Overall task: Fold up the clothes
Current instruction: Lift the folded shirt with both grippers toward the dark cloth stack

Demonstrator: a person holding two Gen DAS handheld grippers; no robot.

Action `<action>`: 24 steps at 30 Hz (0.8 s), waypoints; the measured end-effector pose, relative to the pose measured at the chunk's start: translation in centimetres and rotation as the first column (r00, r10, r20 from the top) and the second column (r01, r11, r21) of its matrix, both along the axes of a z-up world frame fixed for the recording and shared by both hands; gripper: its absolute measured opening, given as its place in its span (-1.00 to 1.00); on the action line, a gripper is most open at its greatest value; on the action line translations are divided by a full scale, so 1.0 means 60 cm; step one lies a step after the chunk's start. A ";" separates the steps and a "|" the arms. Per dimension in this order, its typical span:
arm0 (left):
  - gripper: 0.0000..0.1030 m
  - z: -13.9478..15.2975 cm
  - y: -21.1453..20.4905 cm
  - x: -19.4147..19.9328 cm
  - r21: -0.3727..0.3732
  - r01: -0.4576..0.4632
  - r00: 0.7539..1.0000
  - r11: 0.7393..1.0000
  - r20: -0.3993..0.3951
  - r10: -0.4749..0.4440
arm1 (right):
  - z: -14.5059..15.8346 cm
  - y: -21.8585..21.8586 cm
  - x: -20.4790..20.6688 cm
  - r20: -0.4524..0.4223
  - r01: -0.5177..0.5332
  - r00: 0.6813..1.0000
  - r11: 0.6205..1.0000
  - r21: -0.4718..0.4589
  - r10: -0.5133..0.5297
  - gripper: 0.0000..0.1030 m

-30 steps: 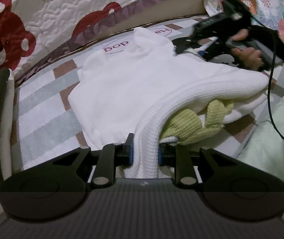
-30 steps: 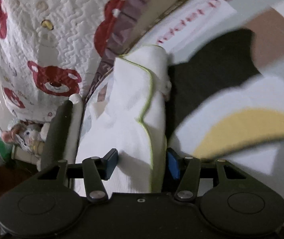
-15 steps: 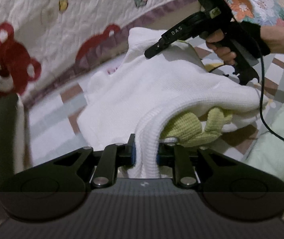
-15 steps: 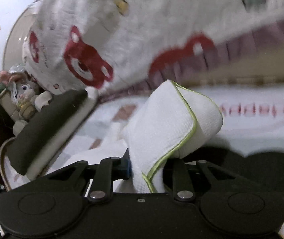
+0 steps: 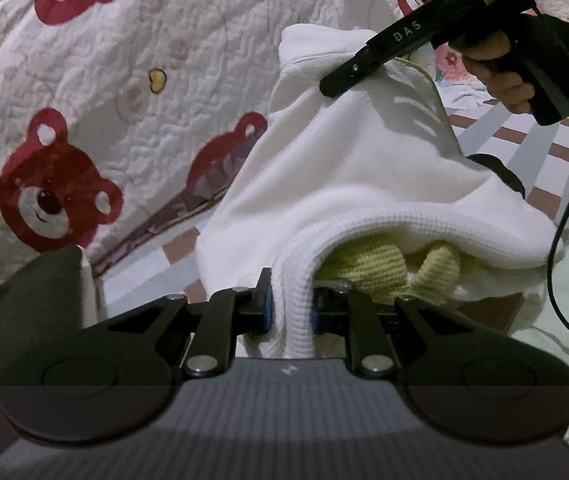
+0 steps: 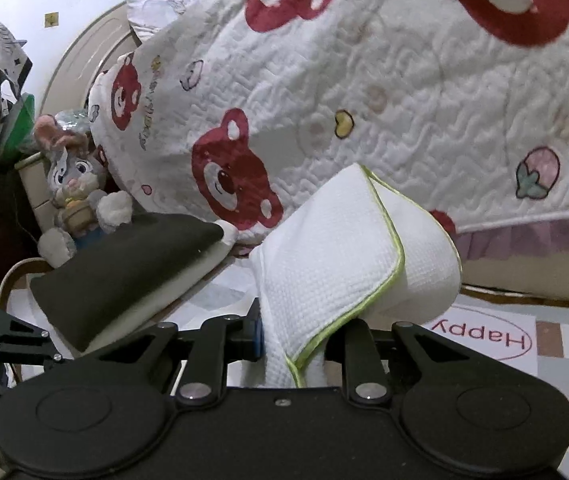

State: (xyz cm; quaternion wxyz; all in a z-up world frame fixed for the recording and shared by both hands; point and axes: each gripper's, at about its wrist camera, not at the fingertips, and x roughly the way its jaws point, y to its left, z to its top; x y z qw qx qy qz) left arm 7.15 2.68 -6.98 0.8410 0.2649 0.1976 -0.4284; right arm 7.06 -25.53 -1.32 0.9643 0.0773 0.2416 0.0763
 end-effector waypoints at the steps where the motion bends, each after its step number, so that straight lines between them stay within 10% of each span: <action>1: -0.68 0.004 0.004 -0.001 -0.002 -0.001 1.000 1.000 0.009 0.001 | 0.006 0.007 0.002 0.005 -0.002 1.000 1.000 -0.008 0.002 -0.55; 8: -0.70 0.066 0.052 0.036 -0.038 -0.076 0.982 0.996 0.173 0.081 | 0.062 0.059 0.051 0.059 -0.059 0.996 0.996 -0.069 0.063 -0.55; 16: -0.71 0.203 0.176 0.121 -0.106 -0.322 0.842 0.941 0.423 0.336 | 0.177 0.166 0.230 0.200 -0.226 0.951 0.972 -0.066 0.235 -0.55; 21: -0.67 0.216 0.269 0.201 -0.115 -0.414 0.796 0.903 0.436 0.421 | 0.179 0.235 0.388 0.227 -0.269 0.941 0.962 0.041 0.253 -0.33; 24: -0.59 0.141 0.322 0.284 -0.095 -0.553 0.776 0.828 0.303 0.553 | 0.097 0.264 0.486 0.101 -0.216 0.974 0.965 0.150 0.202 -0.02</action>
